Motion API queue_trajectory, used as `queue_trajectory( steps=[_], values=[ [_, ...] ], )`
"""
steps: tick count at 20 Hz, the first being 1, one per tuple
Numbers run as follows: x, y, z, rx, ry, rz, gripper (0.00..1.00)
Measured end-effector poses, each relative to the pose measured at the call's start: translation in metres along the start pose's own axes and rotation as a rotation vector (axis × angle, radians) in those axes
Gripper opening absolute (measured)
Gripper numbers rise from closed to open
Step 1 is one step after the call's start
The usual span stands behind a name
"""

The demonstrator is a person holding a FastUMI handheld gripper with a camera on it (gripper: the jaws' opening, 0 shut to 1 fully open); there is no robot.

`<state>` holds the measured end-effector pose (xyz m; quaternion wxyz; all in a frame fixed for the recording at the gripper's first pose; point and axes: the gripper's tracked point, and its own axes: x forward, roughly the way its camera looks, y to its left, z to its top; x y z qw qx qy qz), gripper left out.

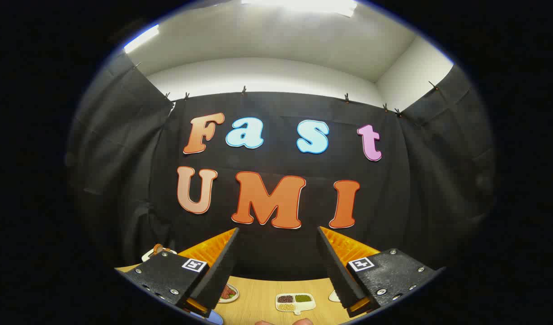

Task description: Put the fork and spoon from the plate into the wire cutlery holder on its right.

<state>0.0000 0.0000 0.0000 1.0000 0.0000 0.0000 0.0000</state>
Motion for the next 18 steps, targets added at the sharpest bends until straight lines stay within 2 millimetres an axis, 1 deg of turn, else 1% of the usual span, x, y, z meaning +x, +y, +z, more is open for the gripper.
queue_trajectory(
  steps=[6, 14, 16, 18],
  values=[
    [0.001, 0.005, 0.003, 0.000, -0.003, 0.012, 0.98],
    [0.000, 0.013, 0.001, 0.004, 0.004, 0.027, 0.98],
    [0.001, 0.019, -0.004, 0.001, 0.017, 0.035, 0.98],
    [-0.002, 0.031, -0.018, 0.010, 0.053, 0.055, 0.98]
  ],
)
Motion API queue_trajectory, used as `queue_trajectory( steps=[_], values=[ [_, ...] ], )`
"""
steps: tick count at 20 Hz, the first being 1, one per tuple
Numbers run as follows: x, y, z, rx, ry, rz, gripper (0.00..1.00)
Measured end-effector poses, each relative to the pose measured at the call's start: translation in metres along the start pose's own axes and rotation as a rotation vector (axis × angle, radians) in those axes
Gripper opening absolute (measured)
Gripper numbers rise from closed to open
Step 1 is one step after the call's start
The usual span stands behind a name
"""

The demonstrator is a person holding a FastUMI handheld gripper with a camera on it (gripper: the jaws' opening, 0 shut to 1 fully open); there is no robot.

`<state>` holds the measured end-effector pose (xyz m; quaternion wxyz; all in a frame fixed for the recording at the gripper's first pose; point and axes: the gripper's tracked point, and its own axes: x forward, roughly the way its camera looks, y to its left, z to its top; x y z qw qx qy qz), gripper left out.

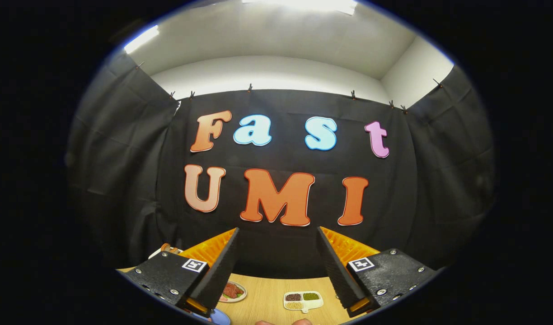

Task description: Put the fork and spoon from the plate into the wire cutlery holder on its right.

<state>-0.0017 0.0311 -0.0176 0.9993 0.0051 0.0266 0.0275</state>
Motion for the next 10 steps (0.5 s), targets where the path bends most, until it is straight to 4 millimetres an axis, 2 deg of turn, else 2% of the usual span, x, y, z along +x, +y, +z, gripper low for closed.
queue_trajectory(
  steps=[4, 10],
  values=[
    [-0.004, 0.037, -0.038, 0.032, 0.112, 0.084, 0.98],
    [-0.015, 0.096, -0.126, 0.045, 0.367, 0.226, 0.98]
  ],
)
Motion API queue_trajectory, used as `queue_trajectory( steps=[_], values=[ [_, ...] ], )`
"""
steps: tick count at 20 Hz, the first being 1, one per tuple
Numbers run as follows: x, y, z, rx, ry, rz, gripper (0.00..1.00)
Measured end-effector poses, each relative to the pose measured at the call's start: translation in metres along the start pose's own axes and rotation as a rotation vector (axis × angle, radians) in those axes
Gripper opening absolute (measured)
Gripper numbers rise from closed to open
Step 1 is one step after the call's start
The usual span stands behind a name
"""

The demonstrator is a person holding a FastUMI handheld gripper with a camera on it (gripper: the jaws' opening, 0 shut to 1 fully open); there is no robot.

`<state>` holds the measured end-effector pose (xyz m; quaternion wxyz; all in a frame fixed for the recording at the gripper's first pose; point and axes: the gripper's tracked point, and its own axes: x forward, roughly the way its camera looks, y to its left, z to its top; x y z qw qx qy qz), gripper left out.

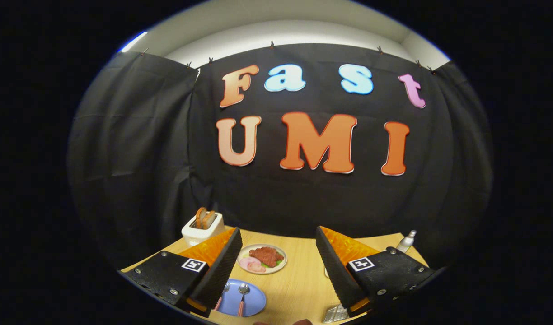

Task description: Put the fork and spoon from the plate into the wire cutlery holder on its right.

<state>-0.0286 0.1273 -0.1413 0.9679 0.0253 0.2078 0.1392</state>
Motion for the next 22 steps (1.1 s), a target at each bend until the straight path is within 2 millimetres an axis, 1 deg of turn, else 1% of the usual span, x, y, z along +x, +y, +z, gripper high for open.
queue_trajectory(
  steps=[4, 8, 14, 16, 19, 22],
  values=[
    [0.021, 0.022, -0.067, -0.003, 0.178, 0.046, 0.98],
    [0.033, 0.041, -0.120, -0.050, 0.291, 0.074, 0.98],
    [0.041, 0.072, -0.200, -0.112, 0.451, 0.139, 0.95],
    [0.041, 0.080, -0.227, -0.125, 0.514, 0.160, 0.93],
    [0.043, 0.087, -0.260, -0.125, 0.574, 0.167, 0.84],
    [0.044, 0.090, -0.291, -0.115, 0.634, 0.159, 0.75]
  ],
)
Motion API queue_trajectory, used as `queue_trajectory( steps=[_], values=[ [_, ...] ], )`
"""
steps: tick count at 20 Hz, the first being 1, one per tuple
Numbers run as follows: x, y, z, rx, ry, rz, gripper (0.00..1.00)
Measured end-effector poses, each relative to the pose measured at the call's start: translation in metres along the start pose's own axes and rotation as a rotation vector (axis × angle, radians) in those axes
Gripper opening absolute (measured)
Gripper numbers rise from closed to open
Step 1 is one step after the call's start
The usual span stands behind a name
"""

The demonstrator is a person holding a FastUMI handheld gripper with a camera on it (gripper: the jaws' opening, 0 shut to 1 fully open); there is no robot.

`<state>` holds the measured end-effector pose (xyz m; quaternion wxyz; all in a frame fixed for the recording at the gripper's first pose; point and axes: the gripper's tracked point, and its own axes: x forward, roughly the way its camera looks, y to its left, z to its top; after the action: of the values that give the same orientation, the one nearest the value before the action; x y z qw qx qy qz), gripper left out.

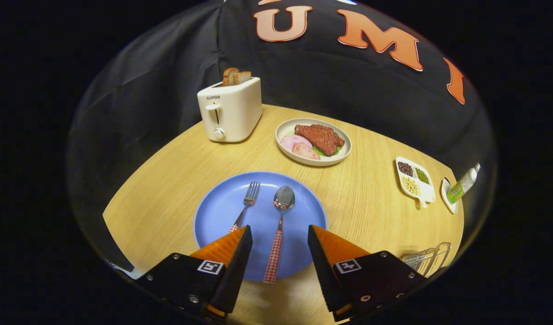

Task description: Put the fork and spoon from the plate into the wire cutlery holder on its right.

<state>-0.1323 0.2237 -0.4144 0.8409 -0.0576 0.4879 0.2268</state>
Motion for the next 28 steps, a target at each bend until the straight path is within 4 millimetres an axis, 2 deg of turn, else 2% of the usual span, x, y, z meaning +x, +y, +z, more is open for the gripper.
queue_trajectory(
  steps=[2, 3, 8, 9, 11, 15, 18, 21, 24, 28],
  values=[
    [0.009, 0.007, -0.010, 0.031, 0.014, 0.008, 0.64],
    [0.012, 0.003, -0.013, 0.032, 0.018, -0.013, 0.57],
    [0.026, -0.001, -0.024, 0.061, 0.051, -0.051, 0.35],
    [0.027, -0.001, -0.028, 0.058, 0.061, -0.053, 0.28],
    [0.029, 0.001, -0.031, 0.050, 0.066, -0.054, 0.20],
    [0.024, -0.001, -0.023, 0.090, 0.042, -0.047, 0.10],
    [0.011, -0.010, -0.011, 0.098, 0.009, -0.045, 0.09],
    [-0.010, -0.024, 0.002, 0.114, -0.030, -0.052, 0.09],
    [-0.038, -0.047, 0.019, 0.129, -0.095, -0.074, 0.08],
    [-0.082, -0.090, 0.042, 0.163, -0.195, -0.121, 0.08]
  ],
)
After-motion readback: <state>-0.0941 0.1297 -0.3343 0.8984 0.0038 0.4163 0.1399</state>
